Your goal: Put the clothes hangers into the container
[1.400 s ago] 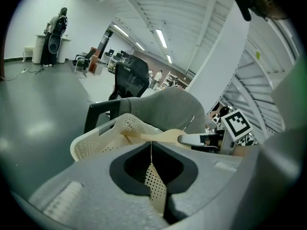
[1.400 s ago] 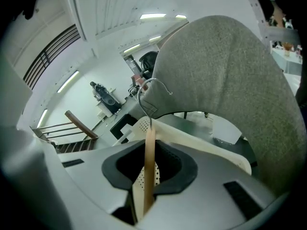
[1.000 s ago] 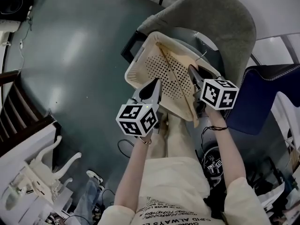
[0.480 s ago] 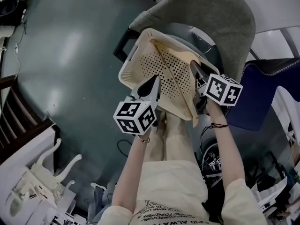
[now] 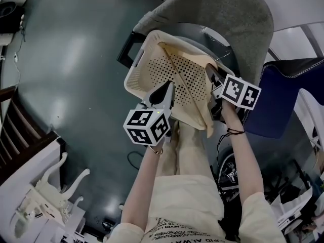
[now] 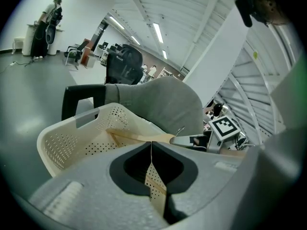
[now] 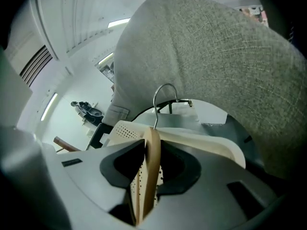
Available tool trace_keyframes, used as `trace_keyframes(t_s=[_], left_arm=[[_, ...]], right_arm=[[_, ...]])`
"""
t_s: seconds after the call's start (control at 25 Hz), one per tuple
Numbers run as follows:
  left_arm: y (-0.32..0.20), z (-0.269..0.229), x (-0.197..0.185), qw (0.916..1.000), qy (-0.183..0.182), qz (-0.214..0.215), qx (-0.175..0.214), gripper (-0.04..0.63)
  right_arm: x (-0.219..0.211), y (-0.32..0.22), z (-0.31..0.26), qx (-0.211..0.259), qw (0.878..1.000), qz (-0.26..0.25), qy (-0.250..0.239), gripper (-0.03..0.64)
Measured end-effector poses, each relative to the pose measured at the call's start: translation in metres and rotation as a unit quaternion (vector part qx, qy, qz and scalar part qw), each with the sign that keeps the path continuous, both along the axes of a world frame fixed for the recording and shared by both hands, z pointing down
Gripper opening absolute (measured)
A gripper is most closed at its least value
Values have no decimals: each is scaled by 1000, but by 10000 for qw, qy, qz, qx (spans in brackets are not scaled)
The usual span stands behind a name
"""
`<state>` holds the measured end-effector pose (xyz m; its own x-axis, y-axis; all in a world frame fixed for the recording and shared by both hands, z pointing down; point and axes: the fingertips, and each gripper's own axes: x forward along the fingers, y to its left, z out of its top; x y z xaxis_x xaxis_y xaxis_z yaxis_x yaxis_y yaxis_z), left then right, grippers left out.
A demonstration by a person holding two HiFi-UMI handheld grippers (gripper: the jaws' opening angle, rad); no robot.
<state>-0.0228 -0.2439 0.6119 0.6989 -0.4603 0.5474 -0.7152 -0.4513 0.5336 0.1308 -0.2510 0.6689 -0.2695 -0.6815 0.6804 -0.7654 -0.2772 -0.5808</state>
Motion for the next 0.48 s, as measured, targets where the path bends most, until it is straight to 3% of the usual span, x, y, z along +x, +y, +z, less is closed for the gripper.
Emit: trace_keyframes(t_s=[0.48], left_arm=[[0,2,5,10000,-1,41,-11,23]], right_arm=[[1,8,18,-483,9984,91,285,135]])
